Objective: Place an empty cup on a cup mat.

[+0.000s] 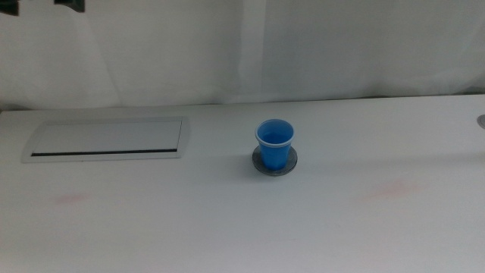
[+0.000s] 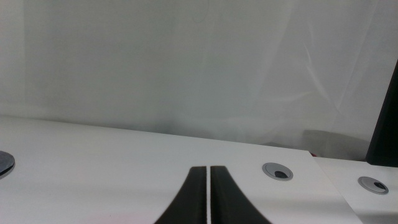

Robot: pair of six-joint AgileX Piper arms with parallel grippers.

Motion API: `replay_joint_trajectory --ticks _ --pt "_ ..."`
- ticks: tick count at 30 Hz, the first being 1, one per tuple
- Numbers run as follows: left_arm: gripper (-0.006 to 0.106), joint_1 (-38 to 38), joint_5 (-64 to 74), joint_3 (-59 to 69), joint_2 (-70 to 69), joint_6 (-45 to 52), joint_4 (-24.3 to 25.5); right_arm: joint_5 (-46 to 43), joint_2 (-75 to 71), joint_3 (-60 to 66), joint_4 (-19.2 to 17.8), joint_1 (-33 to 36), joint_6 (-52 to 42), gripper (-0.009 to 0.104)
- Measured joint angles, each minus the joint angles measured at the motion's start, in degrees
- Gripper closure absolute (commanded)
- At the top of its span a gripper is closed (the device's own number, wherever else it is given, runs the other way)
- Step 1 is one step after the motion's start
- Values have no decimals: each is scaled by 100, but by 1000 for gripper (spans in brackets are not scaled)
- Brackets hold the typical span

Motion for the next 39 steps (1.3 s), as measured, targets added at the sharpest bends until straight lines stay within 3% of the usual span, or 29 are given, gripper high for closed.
replay_joint_trajectory --ticks 9,13,16,19,27,39 --pt "10 156 -2337 3209 -1981 544 -45 0 0 0 0 0 0 98" --pt "22 156 -3755 4982 -3137 831 -58 0 0 0 0 0 0 98" --pt "53 156 -4897 6330 -4120 979 -69 0 0 0 0 0 0 98" --pt "103 156 -5754 7417 -5025 1002 -69 0 0 0 0 0 0 98" --pt "102 156 -6262 9365 -7423 1002 -69 0 0 0 0 0 0 98" --pt "102 156 -4978 10308 -9879 976 -165 0 0 0 0 0 0 98"
